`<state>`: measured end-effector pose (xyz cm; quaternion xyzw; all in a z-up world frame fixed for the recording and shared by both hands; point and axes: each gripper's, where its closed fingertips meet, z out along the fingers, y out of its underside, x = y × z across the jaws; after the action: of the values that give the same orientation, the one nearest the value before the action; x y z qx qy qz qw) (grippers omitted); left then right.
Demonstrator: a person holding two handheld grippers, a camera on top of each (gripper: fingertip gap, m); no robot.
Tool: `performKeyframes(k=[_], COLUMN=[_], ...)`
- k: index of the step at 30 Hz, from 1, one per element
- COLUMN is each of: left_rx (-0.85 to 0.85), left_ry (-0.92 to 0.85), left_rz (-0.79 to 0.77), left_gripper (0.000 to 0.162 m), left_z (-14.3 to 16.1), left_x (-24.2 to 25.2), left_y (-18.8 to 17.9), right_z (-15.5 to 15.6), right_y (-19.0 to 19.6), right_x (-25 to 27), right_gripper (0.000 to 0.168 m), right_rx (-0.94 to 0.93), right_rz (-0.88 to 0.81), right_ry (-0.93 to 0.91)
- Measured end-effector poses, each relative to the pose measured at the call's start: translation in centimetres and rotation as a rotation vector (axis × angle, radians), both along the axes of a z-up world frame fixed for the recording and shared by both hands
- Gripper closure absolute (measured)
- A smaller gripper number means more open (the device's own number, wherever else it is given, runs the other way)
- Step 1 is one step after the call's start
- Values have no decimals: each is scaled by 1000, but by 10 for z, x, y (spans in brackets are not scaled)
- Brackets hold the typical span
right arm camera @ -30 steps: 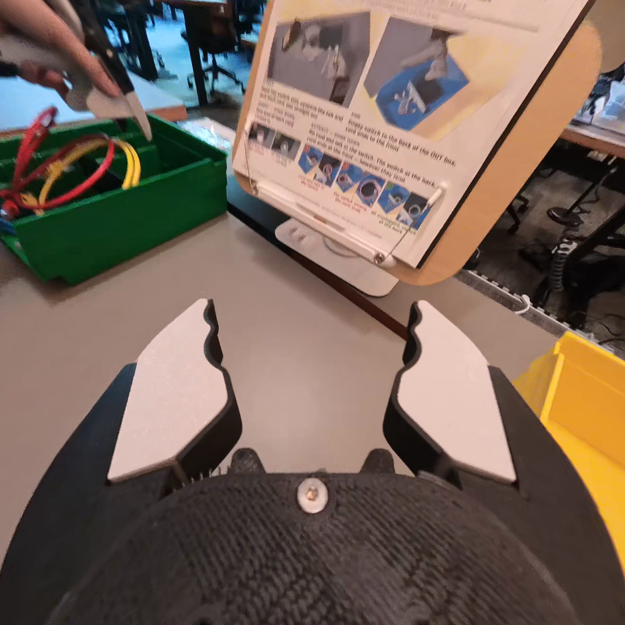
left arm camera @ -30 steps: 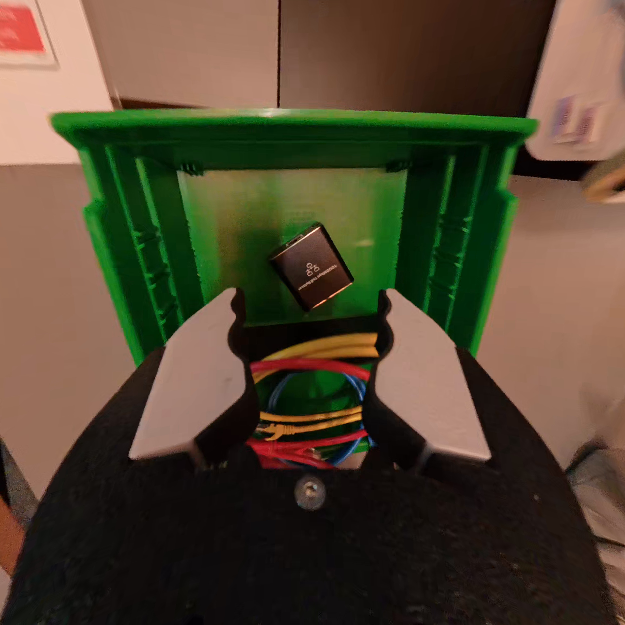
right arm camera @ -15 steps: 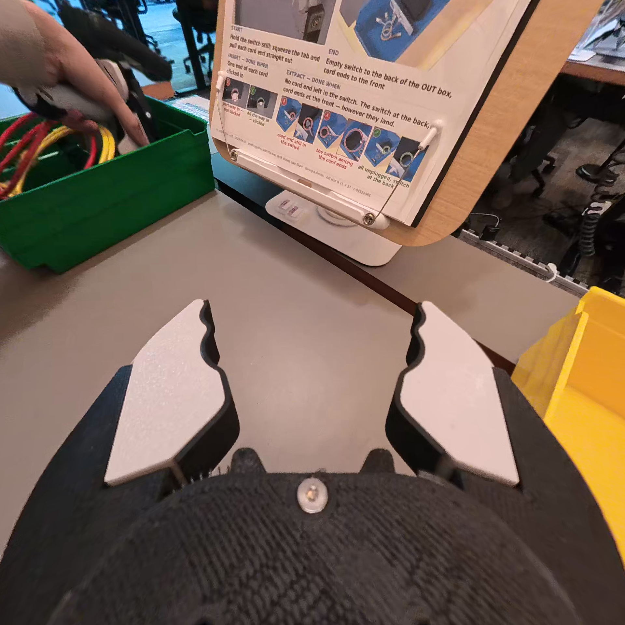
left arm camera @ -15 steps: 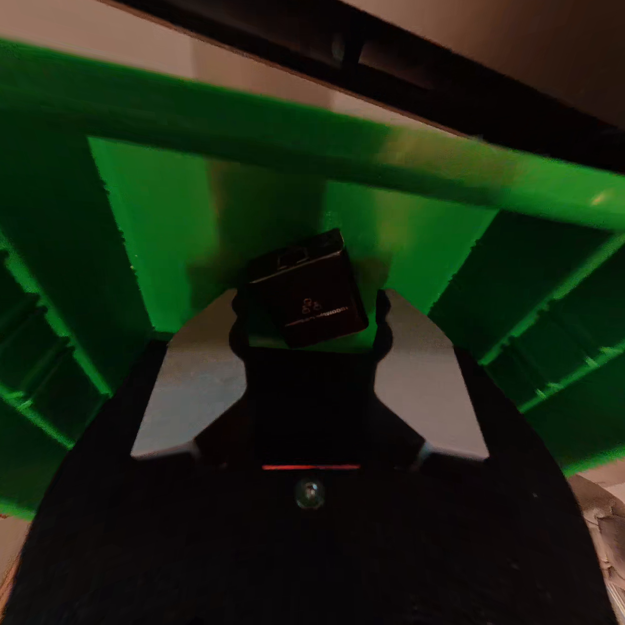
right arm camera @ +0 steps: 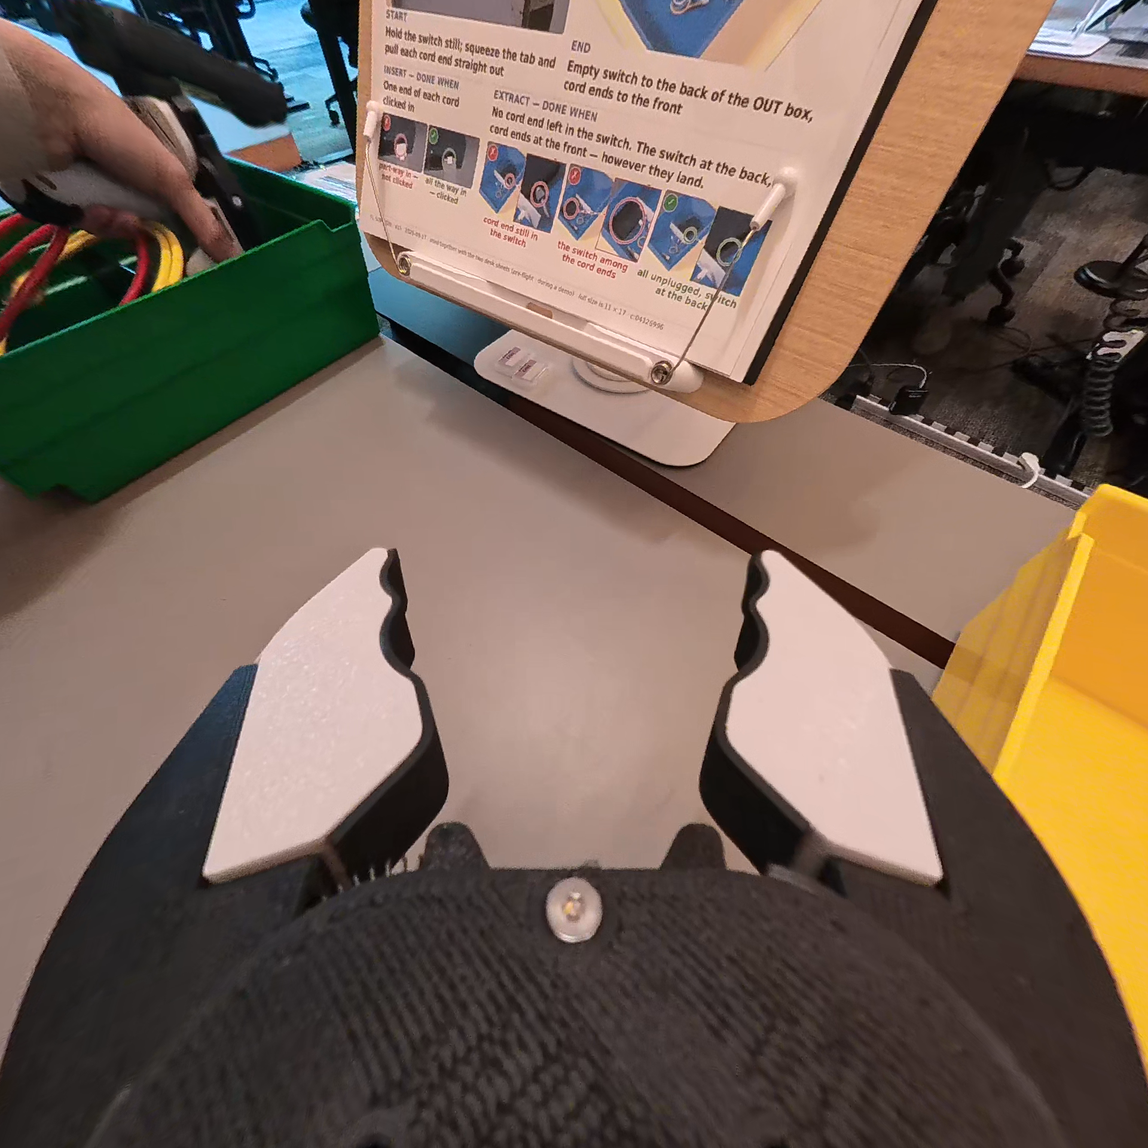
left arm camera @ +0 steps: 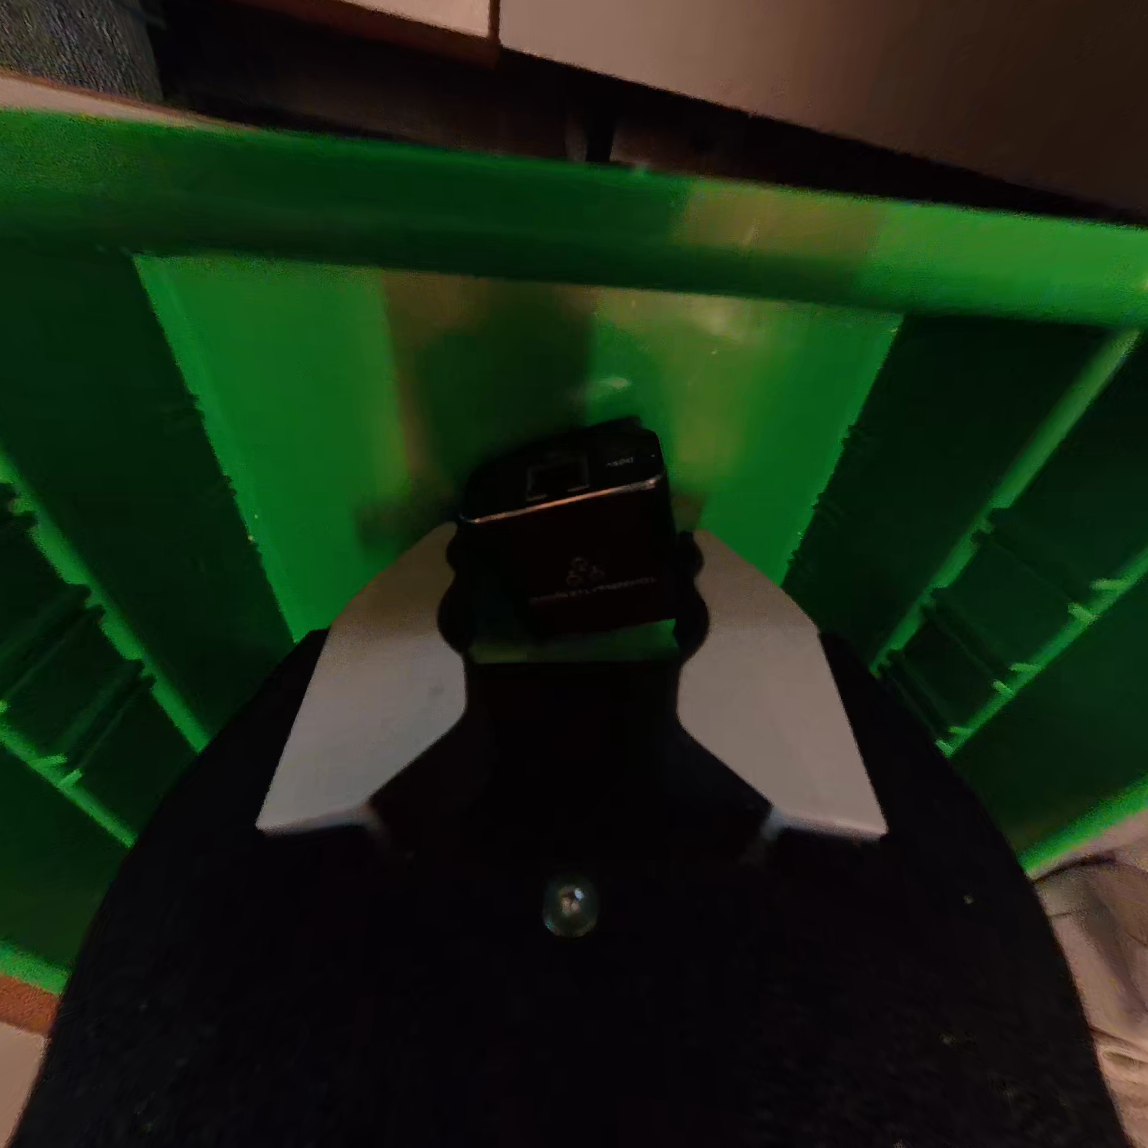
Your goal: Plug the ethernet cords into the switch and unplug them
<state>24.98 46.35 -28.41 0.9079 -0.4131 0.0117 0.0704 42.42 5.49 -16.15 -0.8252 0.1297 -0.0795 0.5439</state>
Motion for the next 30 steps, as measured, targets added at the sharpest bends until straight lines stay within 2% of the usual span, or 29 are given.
performKeyframes(k=[4, 8, 12, 15, 18, 22, 26, 30], left_rx=[48, 151, 186, 132, 59, -70, -183, -425], left_ry=[-97, -205, -474, -722, -951, -1273, -1516, -1675], left_rz=[-27, -48, -55, -80, -158, -273, -330, -297], left_gripper=[99, 99, 101, 101, 102, 101, 101, 102], left_z=[19, 52, 107, 162, 211, 258, 263, 241], left_x=[10, 14, 29, 39, 40, 32, 15, -6], left_y=[4, 18, 19, -2, -48, -142, -239, -321], right_z=[2, 8, 19, 31, 48, 74, 87, 80], right_y=[0, 3, 11, 20, 33, 53, 68, 61], right_x=[-1, -6, -19, -37, -63, -110, -161, -192], right_gripper=[64, 63, 62, 60, 60, 64, 77, 84], right_rx=[-11, 2, 38, 87, 144, 258, 374, 366], right_rz=[-1, 9, 48, 95, 155, 219, 273, 259], right_ry=[-21, -44, -65, -69, -106, -196, -249, -360])
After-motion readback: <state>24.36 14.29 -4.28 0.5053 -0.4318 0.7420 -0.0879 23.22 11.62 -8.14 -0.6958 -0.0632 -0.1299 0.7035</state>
